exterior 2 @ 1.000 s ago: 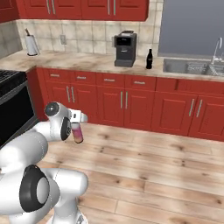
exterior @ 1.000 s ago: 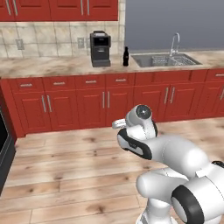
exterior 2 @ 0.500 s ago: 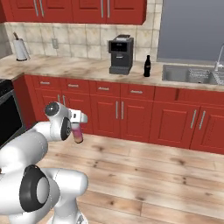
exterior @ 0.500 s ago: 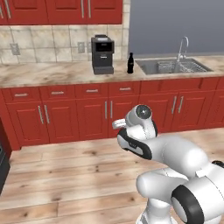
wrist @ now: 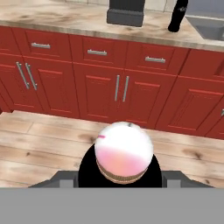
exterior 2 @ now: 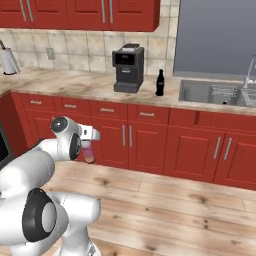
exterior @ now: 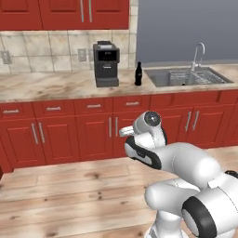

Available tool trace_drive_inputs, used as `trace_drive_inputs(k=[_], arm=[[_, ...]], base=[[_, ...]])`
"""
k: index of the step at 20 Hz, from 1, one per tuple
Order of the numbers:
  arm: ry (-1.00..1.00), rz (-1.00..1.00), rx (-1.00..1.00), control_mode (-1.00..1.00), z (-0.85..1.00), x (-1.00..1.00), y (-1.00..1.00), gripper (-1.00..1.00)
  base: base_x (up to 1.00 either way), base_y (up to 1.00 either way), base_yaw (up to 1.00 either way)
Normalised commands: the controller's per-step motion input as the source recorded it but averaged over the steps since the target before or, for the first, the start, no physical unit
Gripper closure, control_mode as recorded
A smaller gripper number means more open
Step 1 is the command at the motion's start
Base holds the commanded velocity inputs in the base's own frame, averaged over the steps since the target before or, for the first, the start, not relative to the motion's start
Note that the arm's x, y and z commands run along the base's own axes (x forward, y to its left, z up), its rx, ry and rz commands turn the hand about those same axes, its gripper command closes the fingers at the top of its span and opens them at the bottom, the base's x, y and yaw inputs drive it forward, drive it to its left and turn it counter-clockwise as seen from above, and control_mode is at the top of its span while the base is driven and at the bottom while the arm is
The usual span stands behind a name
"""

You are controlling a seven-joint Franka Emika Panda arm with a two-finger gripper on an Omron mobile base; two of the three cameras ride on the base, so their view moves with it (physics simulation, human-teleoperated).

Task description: Place the large bottle from the dining counter next to the other large bottle outside the sink, and place the small bottle from the dining counter next to the other small bottle inside the sink.

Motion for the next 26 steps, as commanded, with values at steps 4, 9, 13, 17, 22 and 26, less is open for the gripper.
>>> trace_drive_inputs(k=[4,9,13,17,22,26], arm=[[0.00,0.00,0.00,1.00,0.00,0.00,0.00,1.00],[0.00,0.00,0.00,1.00,0.00,0.00,0.00,1.00],[0.00,0.00,0.00,1.00,0.00,0.00,0.00,1.00],[0.00,0.00,0.00,1.00,0.00,0.00,0.00,1.00],[0.00,0.00,0.00,1.00,0.00,0.00,0.00,1.00],[0.00,0.00,0.00,1.00,0.00,0.00,0.00,1.00]], base=[[0.52,-0.51,0.00],[0.65,-0.58,0.00],[0.75,-0.54,0.00],[0.77,-0.37,0.00],[0.70,-0.31,0.00],[0.60,-0.38,0.00]])
